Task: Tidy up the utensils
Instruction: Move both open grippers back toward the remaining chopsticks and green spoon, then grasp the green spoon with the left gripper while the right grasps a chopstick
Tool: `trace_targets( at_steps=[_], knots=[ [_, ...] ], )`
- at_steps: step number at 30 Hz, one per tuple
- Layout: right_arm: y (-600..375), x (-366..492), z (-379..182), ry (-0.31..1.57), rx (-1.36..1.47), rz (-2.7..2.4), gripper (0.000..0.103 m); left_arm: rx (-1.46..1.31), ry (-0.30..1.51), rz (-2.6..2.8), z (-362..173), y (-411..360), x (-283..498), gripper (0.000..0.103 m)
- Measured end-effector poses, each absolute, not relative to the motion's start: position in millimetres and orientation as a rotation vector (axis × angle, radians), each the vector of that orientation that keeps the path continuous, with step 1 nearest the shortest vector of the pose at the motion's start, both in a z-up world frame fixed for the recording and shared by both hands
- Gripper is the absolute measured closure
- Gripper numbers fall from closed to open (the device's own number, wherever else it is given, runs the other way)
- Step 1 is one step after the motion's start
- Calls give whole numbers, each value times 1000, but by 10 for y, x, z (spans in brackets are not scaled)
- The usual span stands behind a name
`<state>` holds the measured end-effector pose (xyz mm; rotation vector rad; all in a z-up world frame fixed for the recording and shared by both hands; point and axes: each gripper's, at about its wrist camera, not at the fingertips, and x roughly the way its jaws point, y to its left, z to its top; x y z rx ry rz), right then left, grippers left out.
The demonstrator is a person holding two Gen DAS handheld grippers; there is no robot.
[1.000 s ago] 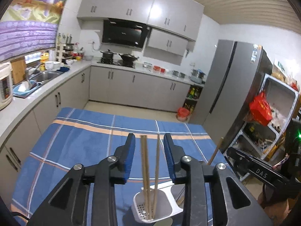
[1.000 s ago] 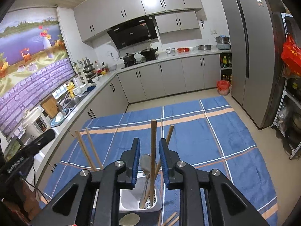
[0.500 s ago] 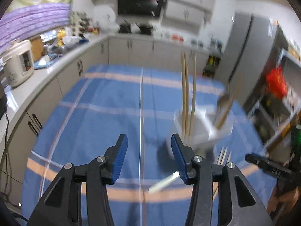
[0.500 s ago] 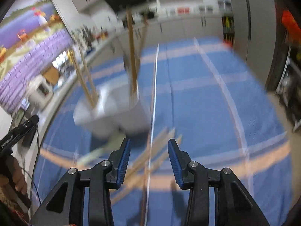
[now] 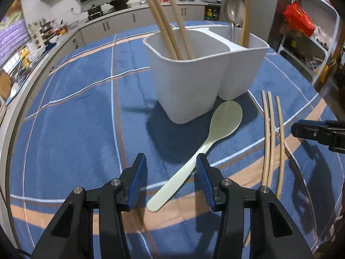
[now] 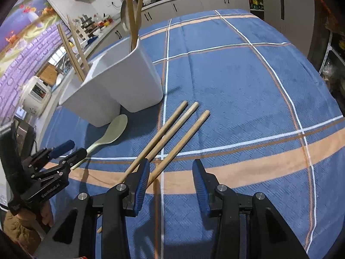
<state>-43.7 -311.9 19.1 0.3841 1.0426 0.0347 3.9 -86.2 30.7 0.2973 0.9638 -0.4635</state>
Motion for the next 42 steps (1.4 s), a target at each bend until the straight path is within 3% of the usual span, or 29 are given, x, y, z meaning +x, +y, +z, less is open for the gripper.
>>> trace_targets(
  at_steps=[4, 5, 7, 10, 16, 20, 31, 36, 42],
  knots=[
    [-2959, -297, 128, 1072, 314, -7, 65, 324, 1001, -497, 229, -939, 53, 58],
    [-2930, -290, 131, 1071, 294, -18, 68, 329, 1015, -499, 217, -966, 121, 62],
    [-2850, -238, 136, 1085, 248, -38, 72, 316, 1024, -518, 192, -987, 120, 83],
    [-2755, -188, 145, 1099, 179, -80, 79, 312, 1036, -522, 226, -1010, 92, 91],
    [-2661, -120, 133, 1132, 125, -107, 87, 215, 1090, -553, 232, -993, 20, 96],
    [-2703, -210, 180, 1131, 137, -71, 103, 153, 1126, -562, 229, -923, -154, 98],
    [-3128, -1101, 121, 1176, 128, -56, 102, -9, 1180, -479, 200, -453, -967, 98],
    [-3290, -1069, 180, 1131, 337, 23, 77, -119, 1183, -447, 200, -261, -1151, 98],
    [-2969, -593, 168, 1137, 336, 34, 76, -160, 1138, -422, 366, -156, -1231, 91]
  ],
)
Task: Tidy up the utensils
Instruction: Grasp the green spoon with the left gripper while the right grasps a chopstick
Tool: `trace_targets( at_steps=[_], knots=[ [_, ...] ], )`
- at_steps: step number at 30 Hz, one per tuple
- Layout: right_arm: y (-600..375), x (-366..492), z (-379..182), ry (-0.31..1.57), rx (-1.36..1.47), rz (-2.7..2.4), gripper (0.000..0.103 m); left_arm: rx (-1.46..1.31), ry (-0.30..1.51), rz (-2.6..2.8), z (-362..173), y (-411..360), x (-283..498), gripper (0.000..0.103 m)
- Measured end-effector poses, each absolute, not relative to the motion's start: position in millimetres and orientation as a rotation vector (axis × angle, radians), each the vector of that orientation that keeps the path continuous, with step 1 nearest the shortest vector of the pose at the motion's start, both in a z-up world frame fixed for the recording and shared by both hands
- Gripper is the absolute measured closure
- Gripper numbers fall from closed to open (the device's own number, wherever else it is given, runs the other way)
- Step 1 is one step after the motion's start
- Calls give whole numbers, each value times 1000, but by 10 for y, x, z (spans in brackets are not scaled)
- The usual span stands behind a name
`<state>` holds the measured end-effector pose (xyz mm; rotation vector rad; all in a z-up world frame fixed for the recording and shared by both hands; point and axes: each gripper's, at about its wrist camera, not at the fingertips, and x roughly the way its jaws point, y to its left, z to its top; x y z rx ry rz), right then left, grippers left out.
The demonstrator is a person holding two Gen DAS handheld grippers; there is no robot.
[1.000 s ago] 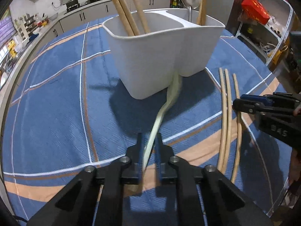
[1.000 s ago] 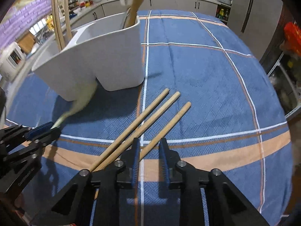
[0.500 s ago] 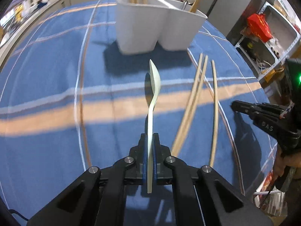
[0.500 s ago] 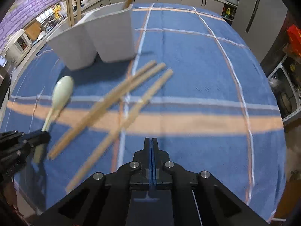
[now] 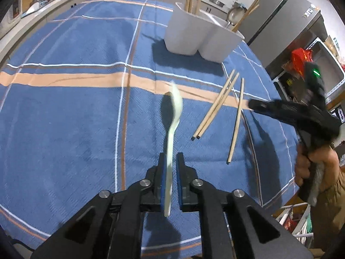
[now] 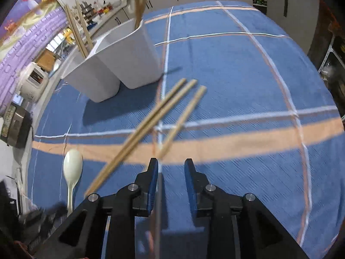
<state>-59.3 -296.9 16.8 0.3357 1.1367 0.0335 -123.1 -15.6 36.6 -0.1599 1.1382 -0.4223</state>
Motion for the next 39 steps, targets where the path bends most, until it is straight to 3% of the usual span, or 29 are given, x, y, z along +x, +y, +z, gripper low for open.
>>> trace_targets(
  at_steps=[4, 6, 12, 16, 19, 21, 25, 34, 37, 39],
  knots=[
    [-2713, -284, 157, 1161, 181, -40, 77, -187, 1113, -403, 470, -44, -1291, 77],
    [-2606, -258, 173, 1185, 115, -49, 89, -192, 1104, -400, 507, -13, -1273, 77],
    [-2663, -479, 199, 1250, -4, -2, 94, -151, 1108, -394, 543, -104, -1035, 74],
    [-2895, -839, 217, 1286, -11, 68, 94, -24, 1113, -403, 510, -352, -862, 63],
    [-3101, -1110, 236, 1300, -16, 92, 94, 74, 1134, -402, 427, -526, -762, 62],
    [-3218, -1236, 256, 1301, -13, 81, 86, 143, 1153, -383, 345, -622, -717, 62],
    [-3398, -1330, 290, 1303, 24, 31, 82, 225, 1171, -348, 233, -747, -669, 62],
    [-3317, -841, 325, 1351, 32, -17, 78, 257, 1212, -363, 262, -832, -576, 61],
    [-3296, -644, 327, 1382, 50, -21, 74, 275, 1227, -402, 257, -865, -551, 53],
    [-3261, -616, 344, 1378, 52, -26, 76, 281, 1215, -407, 257, -895, -540, 53]
  ],
)
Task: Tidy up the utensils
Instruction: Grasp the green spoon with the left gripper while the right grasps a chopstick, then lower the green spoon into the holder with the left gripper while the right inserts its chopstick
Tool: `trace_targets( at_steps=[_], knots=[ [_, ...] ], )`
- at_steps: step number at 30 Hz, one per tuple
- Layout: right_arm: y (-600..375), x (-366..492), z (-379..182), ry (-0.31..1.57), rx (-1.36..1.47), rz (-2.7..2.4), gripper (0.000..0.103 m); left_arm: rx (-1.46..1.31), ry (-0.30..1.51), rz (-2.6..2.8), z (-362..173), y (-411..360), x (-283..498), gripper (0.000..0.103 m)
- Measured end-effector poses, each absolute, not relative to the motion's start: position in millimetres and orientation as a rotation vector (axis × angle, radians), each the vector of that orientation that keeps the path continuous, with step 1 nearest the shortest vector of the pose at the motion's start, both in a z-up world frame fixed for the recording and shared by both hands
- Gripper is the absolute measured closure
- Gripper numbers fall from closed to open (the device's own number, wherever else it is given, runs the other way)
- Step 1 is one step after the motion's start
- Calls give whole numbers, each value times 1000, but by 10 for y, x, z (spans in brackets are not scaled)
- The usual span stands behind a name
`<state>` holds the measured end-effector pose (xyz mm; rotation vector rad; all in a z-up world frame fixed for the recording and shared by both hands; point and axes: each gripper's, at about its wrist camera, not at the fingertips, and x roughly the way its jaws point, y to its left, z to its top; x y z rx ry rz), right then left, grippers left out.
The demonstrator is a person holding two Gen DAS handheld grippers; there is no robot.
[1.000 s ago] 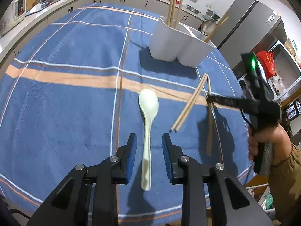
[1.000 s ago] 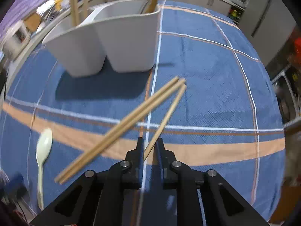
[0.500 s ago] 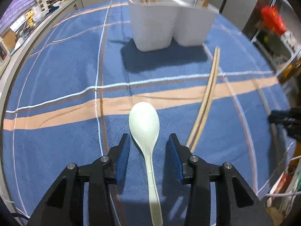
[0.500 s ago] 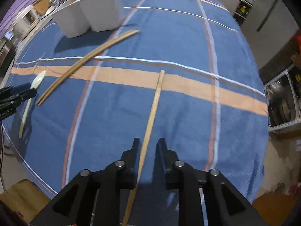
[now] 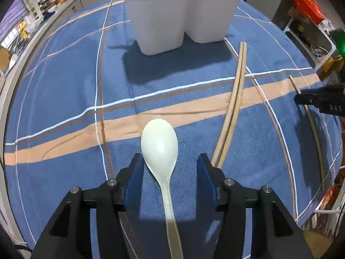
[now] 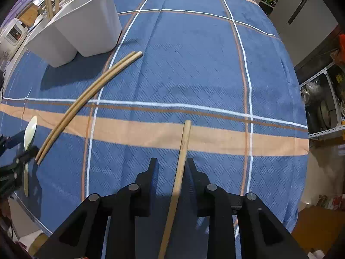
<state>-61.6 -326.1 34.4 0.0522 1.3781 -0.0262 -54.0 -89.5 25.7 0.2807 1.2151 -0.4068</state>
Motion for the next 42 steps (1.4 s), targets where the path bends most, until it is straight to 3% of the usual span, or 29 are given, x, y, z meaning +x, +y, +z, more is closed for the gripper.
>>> trace_targets(
  at_steps=[1, 2, 3, 5, 15, 16, 17, 23, 30, 32, 33, 34, 41, 42],
  knots=[
    [-3236, -625, 353, 1365, 45, -26, 78, 275, 1197, -402, 267, -885, -547, 64],
    [-3202, -632, 360, 1352, 41, -21, 90, 267, 1176, -402, 285, -888, -542, 73],
    [-3179, -682, 373, 1329, 36, -16, 96, 254, 1176, -403, 289, -882, -558, 73],
    [-3178, -781, 381, 1290, 85, 0, 97, 170, 1177, -408, 324, -797, -576, 74],
    [-3327, -1489, 852, 976, 277, 62, 97, 73, 981, -395, 920, -529, -945, 81],
    [-3318, -1563, 903, 950, 275, 64, 97, 64, 961, -394, 977, -505, -991, 100],
    [-3351, -1546, 931, 931, 276, 66, 97, 59, 955, -394, 1039, -474, -1019, 103],
    [-3364, -1690, 1132, 826, 301, 80, 97, 16, 903, -389, 1207, -361, -1235, 103],
    [-3301, -1593, 848, 926, 271, 71, 97, 51, 1020, -418, 869, -605, -982, 100],
    [-3300, -1577, 772, 948, 286, 80, 97, 78, 1041, -458, 784, -770, -925, 85],
    [-3297, -1575, 750, 955, 291, 82, 97, 82, 1059, -475, 730, -853, -880, 71],
    [-3287, -1567, 726, 962, 293, 84, 97, 77, 1074, -481, 684, -915, -831, 67],
    [-3255, -1596, 691, 965, 313, 78, 96, 82, 1166, -510, 364, -1344, -410, 67],
    [-3258, -1598, 683, 966, 317, 75, 96, 94, 1173, -514, 336, -1389, -382, 72]
  ],
)
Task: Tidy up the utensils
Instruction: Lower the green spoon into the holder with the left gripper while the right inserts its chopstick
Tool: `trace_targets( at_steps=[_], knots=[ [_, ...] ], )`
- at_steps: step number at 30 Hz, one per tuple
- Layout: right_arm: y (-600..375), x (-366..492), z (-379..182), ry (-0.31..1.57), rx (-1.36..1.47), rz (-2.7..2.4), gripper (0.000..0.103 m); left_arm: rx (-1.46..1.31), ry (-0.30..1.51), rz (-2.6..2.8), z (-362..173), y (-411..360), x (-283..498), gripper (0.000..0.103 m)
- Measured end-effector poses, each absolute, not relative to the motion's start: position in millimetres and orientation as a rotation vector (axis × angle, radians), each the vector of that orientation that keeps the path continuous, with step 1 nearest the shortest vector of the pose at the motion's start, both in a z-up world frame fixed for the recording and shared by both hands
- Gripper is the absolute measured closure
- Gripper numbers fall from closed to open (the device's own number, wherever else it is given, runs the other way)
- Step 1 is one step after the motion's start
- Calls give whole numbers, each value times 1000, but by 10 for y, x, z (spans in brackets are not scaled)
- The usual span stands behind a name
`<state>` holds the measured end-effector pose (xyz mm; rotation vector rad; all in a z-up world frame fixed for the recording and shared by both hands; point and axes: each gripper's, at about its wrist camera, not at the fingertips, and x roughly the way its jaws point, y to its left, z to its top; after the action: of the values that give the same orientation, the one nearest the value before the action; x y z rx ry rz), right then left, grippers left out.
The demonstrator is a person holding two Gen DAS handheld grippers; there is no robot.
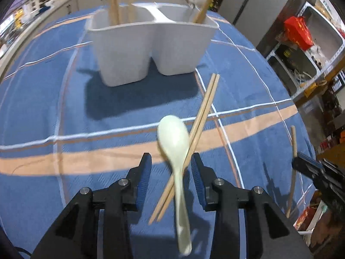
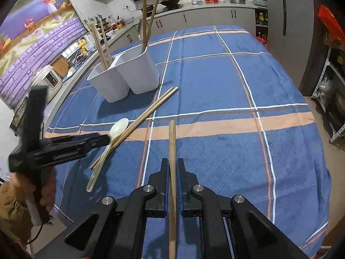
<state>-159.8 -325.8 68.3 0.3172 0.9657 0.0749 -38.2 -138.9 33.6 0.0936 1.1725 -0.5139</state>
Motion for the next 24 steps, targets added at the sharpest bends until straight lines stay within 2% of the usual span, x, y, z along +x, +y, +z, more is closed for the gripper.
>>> trace_targets(
  at_steps=[1, 2, 3, 13, 24],
  knots=[
    [-3262, -1600, 676, 967, 319, 71, 96, 111, 1177, -516, 303, -1442, -356, 82],
    [-3267, -1604, 674, 967, 321, 66, 96, 105, 1160, -512, 314, -1458, -351, 87],
    [-3272, -1609, 673, 967, 322, 64, 96, 90, 1146, -514, 340, -1456, -353, 99],
    [-3351, -1634, 822, 898, 373, 73, 97, 27, 1023, -513, 737, -1165, -516, 99],
    [-3266, -1487, 1462, 714, 368, 117, 97, -68, 736, -440, 1789, -579, -668, 99]
  ],
)
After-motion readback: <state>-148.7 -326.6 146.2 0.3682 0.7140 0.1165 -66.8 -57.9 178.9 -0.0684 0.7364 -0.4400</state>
